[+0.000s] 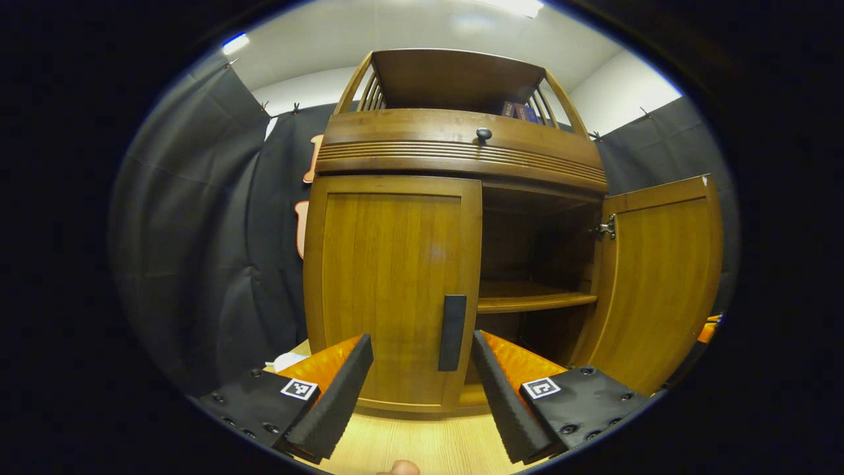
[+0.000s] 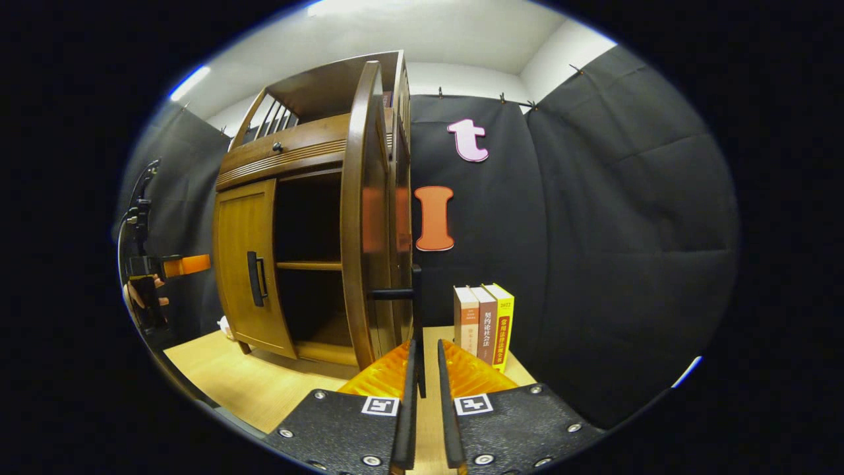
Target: Open the right door of the double-door shoe cabinet with the right hand, and open the left door with the left hand.
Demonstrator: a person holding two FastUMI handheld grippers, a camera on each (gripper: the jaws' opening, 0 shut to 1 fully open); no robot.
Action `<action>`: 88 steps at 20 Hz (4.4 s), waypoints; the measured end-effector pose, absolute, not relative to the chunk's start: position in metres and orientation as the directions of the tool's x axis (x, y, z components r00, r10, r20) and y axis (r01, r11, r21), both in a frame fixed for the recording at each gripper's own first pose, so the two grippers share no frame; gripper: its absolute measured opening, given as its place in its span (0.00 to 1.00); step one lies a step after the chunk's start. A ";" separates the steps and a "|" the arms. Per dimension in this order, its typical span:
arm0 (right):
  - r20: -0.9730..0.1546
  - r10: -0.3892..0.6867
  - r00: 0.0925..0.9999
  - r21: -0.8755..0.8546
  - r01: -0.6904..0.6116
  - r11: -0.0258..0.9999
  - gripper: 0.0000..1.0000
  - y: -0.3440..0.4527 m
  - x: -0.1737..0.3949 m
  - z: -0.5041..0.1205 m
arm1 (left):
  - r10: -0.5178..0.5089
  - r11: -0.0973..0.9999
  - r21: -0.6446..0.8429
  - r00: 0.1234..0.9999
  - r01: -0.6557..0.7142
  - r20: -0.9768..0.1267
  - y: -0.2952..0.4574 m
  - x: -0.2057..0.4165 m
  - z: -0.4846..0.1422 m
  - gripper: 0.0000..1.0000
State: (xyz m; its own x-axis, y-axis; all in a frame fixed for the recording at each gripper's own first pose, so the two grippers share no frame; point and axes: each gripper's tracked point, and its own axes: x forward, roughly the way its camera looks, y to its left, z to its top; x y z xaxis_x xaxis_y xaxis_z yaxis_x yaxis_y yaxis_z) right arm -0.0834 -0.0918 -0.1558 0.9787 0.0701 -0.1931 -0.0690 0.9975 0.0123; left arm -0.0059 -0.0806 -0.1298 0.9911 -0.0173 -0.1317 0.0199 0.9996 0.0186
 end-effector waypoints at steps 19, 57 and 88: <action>-0.118 -0.122 0.985 0.036 0.127 0.991 0.92 -0.139 -0.097 -0.125 | -0.093 0.995 0.016 0.963 0.100 -0.251 -0.117 0.106 -0.218 0.94; -0.055 0.057 0.997 -0.013 -0.057 0.998 0.92 0.003 -0.113 -0.072 | -0.252 0.967 -0.049 0.930 0.248 -0.267 -0.054 -0.024 -0.192 0.25; -0.077 0.223 0.972 0.017 -0.222 0.975 0.92 0.107 -0.093 -0.080 | -0.112 0.994 -0.007 0.968 0.113 -0.224 0.098 -0.091 -0.167 0.13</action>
